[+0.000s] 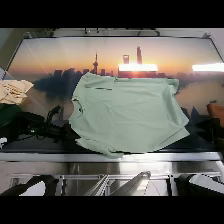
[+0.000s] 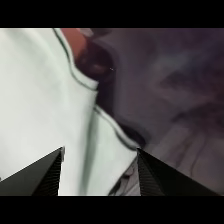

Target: Fold the shirts.

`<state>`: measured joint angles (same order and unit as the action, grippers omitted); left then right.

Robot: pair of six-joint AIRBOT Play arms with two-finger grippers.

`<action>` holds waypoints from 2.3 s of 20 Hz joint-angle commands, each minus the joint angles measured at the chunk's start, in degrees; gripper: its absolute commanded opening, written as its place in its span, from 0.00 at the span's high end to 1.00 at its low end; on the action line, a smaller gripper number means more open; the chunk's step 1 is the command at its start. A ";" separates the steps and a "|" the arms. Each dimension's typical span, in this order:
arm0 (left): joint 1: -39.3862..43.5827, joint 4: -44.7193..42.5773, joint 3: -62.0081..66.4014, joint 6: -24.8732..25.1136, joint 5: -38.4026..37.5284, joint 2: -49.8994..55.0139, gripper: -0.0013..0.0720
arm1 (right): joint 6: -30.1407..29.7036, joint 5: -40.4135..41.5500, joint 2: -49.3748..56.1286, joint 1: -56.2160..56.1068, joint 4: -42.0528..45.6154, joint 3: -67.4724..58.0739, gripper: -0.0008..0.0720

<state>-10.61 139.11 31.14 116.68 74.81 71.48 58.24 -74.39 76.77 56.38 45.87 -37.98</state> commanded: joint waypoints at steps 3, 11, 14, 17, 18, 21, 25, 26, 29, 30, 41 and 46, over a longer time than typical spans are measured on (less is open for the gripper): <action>-3.23 -0.02 0.09 0.07 0.22 -2.99 0.95 | -3.19 1.07 7.37 -1.97 4.35 0.00 0.30; -3.10 -0.04 0.07 0.07 0.13 -2.93 0.95 | -10.47 0.42 10.99 -9.51 6.54 0.00 0.55; -3.13 -0.02 0.07 0.07 0.13 -2.93 0.95 | -10.47 0.74 11.04 -12.44 9.94 0.00 0.54; -3.10 -0.02 0.07 0.07 0.13 -2.93 0.95 | -10.43 0.85 12.07 -14.51 9.46 0.00 0.45; -3.13 -0.02 0.07 0.07 0.11 -2.93 0.95 | -10.23 0.85 12.37 -15.10 9.11 0.00 0.51; -3.10 0.02 0.07 0.07 0.00 -2.93 0.95 | -10.23 -0.28 12.57 -15.80 5.46 -0.02 0.93; -3.13 1.55 0.35 0.07 0.39 -2.95 0.95 | -10.10 -7.19 12.33 -15.76 -2.73 -2.03 0.97; -3.10 2.03 1.18 0.07 1.42 -2.95 0.95 | -10.47 -9.77 11.82 -15.76 -5.38 -2.82 0.97; -3.13 3.91 7.41 0.39 7.98 -4.48 0.95 | -15.67 -16.85 6.86 -15.74 -19.41 -4.31 0.97; -3.13 5.68 10.32 0.39 9.38 -6.14 0.95 | -17.94 -18.25 4.28 -15.74 -25.66 -4.63 0.97; -14.03 20.17 71.47 -2.84 16.11 -22.51 0.95 | -26.82 -9.81 -39.58 -14.93 -72.43 -27.17 0.97; -19.76 20.02 94.18 -6.40 14.14 -14.69 0.95 | -23.45 8.70 -37.31 -14.93 -60.41 -51.12 0.97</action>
<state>-27.73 159.09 113.73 112.92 89.95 53.30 31.88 -77.87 39.86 41.39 -21.78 -77.23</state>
